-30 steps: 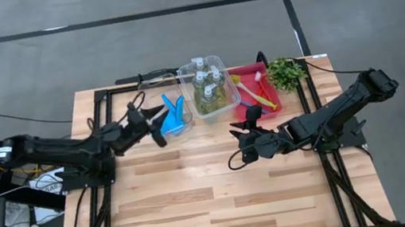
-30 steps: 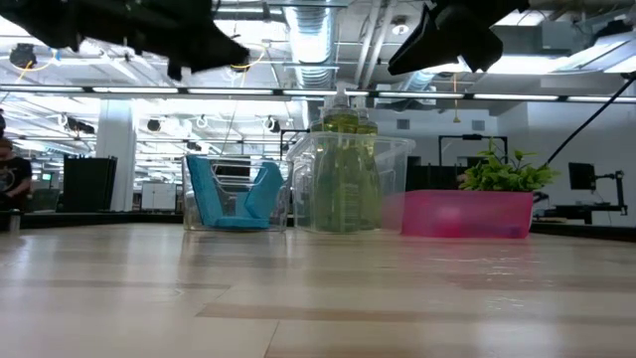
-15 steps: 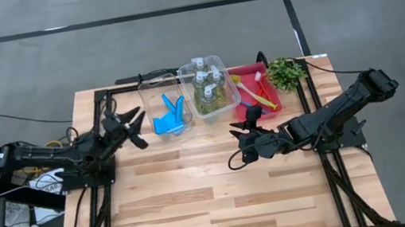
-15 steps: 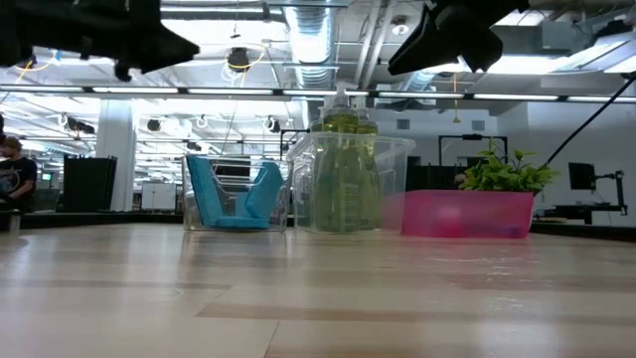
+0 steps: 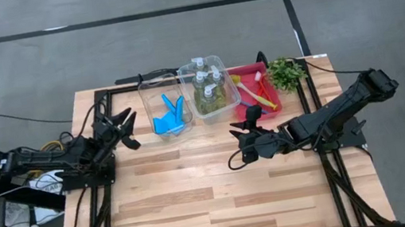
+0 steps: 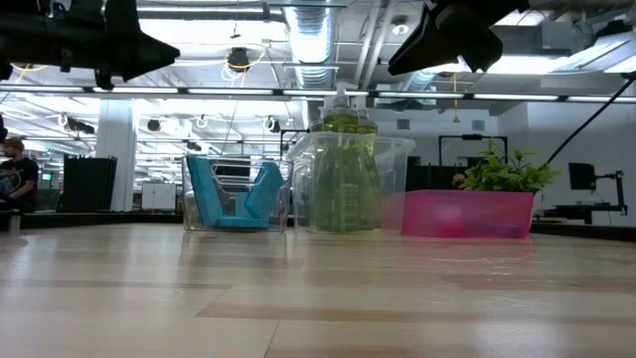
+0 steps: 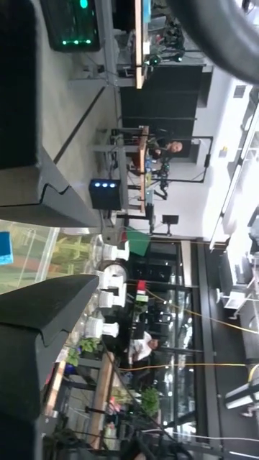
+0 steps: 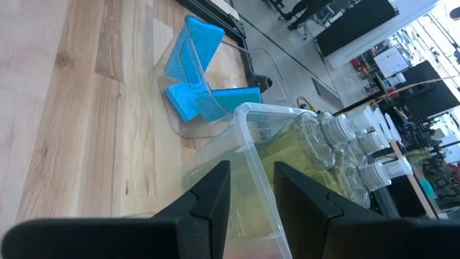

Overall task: Pick & Place Kitchen Sink Supplies
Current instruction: Return to Home Position

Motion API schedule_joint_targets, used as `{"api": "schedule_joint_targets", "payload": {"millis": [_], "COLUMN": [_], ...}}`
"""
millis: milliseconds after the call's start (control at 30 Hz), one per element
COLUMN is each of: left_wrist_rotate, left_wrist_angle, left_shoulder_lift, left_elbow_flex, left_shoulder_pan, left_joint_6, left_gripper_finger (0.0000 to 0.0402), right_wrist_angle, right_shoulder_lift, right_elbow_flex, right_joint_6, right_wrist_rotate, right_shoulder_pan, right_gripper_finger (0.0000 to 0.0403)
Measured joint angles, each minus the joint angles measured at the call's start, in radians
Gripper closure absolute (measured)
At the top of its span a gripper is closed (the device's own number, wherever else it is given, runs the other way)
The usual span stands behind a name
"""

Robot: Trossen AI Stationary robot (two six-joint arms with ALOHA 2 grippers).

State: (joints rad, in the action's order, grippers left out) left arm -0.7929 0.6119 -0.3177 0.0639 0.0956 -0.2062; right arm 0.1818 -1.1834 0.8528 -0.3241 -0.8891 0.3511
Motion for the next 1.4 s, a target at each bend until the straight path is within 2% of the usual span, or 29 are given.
{"api": "schedule_joint_targets", "payload": {"millis": [433,600,700,933,1000,1200,1400], "left_wrist_rotate": [0.02,0.067,0.166,0.558,0.592,0.572,0.571], "left_wrist_angle": [0.005,0.002,-0.002,-0.032,-0.045,-0.056,-0.066], "left_shoulder_lift": [0.037,0.036,0.035,0.034,0.034,0.034,0.033], "left_elbow_flex": [-0.01,-0.033,-0.034,-0.034,-0.034,-0.034,-0.034], "left_shoulder_pan": [0.0,0.0,0.0,0.0,0.001,0.0,0.0], "left_joint_6": [-0.024,0.114,0.138,0.144,0.144,0.136,0.136], "left_gripper_finger": [0.0284,0.0284,0.0284,0.0284,0.0284,0.0284,0.0284], "right_wrist_angle": [0.018,-0.006,-0.057,-0.038,-0.028,-0.006,-0.124], "right_shoulder_lift": [0.0,0.0,0.0,0.028,0.06,0.224,0.478], "right_elbow_flex": [0.0,0.0,0.0,0.031,0.033,-0.01,-0.193], "right_joint_6": [-0.003,-0.04,0.012,0.171,0.207,0.256,0.218], "right_wrist_rotate": [-0.002,-0.002,-0.002,0.015,0.053,0.272,0.323], "right_shoulder_pan": [0.0,0.0,0.0,0.006,0.019,0.058,0.067], "right_gripper_finger": [0.0302,0.0302,0.0302,0.0302,0.0302,0.0302,0.0302]}}
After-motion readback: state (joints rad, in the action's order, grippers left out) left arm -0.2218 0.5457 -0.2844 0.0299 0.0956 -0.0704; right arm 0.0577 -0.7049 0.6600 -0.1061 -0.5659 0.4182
